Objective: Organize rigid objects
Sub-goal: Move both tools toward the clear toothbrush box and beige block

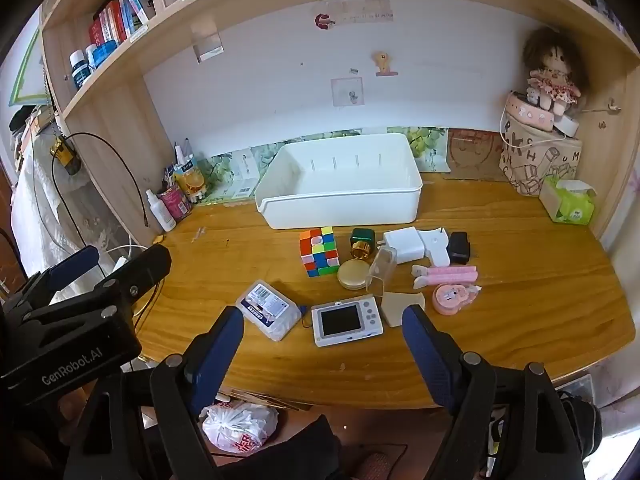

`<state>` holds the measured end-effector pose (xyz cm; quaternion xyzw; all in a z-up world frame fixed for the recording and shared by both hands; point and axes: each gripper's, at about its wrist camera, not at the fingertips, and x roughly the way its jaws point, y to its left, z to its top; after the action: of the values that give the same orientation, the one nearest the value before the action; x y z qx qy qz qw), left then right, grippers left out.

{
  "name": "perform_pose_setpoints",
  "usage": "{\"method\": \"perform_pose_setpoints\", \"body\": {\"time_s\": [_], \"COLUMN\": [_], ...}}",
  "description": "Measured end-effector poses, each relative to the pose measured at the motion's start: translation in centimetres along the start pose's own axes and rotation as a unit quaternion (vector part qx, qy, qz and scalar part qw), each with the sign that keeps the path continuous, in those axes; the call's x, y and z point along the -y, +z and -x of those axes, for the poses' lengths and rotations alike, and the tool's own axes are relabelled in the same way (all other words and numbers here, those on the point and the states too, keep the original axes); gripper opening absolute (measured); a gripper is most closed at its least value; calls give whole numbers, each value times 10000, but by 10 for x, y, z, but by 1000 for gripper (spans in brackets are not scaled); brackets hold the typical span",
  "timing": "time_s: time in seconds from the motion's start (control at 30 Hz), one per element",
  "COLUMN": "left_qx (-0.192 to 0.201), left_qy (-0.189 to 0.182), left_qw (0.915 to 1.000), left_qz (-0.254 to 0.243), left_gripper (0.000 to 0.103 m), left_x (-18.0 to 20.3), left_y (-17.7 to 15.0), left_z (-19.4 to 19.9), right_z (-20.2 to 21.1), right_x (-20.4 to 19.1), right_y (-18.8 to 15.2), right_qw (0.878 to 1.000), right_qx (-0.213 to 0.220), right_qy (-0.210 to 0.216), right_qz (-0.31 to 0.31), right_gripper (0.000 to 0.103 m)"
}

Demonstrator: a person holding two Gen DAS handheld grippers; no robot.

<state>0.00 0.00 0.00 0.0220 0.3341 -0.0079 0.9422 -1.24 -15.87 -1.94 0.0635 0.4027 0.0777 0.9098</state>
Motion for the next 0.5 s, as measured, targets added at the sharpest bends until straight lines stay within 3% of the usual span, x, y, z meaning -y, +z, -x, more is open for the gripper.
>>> {"method": "perform_pose_setpoints", "body": {"time_s": [0.27, 0.5], "left_qx": [-23, 24], "left_qy": [-40, -362], "left_qw": [10000, 9993], "left_qz": [-1, 110], "left_gripper": [102, 102], "left_x": [6, -26], "left_y": [-6, -4], "left_z": [-4, -9], "right_z": [-1, -3], "right_x": [-11, -28], "right_y": [-2, 0], "right_qw": [10000, 9998], "right_qx": [25, 16], "right_qy": [-48, -213], "right_qz": [-8, -43], "right_gripper": [82, 82]}}
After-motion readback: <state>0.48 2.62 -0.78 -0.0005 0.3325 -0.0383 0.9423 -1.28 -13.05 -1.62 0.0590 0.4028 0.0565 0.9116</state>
